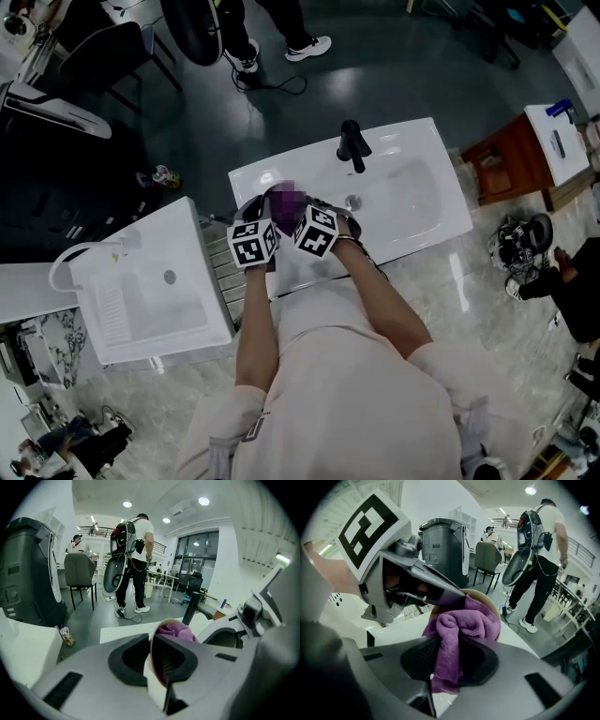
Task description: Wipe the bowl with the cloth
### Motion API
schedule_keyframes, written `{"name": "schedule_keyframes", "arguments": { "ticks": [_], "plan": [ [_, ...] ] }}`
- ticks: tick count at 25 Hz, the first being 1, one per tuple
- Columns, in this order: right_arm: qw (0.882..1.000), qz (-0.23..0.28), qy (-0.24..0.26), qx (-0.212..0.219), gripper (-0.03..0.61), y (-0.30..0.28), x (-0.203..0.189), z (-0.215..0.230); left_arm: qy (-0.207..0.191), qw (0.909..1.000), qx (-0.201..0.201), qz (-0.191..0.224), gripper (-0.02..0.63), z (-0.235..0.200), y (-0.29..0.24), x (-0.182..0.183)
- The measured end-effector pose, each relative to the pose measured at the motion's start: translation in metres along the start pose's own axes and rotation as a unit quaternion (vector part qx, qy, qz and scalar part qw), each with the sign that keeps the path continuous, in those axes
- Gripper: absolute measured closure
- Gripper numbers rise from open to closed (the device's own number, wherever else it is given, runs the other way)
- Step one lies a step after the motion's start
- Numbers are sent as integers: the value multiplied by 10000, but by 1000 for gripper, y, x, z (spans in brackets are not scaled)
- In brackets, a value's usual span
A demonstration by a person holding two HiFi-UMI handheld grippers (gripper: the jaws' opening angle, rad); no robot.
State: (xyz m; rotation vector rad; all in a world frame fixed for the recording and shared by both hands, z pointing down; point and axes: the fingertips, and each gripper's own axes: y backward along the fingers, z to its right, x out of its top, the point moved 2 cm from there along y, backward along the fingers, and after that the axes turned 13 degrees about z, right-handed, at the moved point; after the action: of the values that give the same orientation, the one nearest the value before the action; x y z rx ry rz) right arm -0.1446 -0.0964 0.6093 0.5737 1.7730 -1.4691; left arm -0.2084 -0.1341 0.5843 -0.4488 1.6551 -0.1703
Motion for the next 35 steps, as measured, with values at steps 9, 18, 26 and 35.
{"name": "schedule_keyframes", "arguments": {
  "ticks": [9, 18, 26, 35],
  "plan": [
    [9962, 171, 849, 100, 485, 1, 9, -10, 14, 9983, -589, 4, 575, 26, -5, 8],
    [9948, 182, 734, -688, 485, 10, -1, 17, -828, 9908, -1046, -213, 581, 50, -8, 8],
    [9908, 193, 573, -1213, 480, 17, -3, 37, -1227, 9857, -1077, -409, 586, 50, -8, -1],
    [9874, 358, 261, -1518, 482, 25, -5, 53, -661, 9960, -521, -300, 589, 26, -8, -7]
  ]
}}
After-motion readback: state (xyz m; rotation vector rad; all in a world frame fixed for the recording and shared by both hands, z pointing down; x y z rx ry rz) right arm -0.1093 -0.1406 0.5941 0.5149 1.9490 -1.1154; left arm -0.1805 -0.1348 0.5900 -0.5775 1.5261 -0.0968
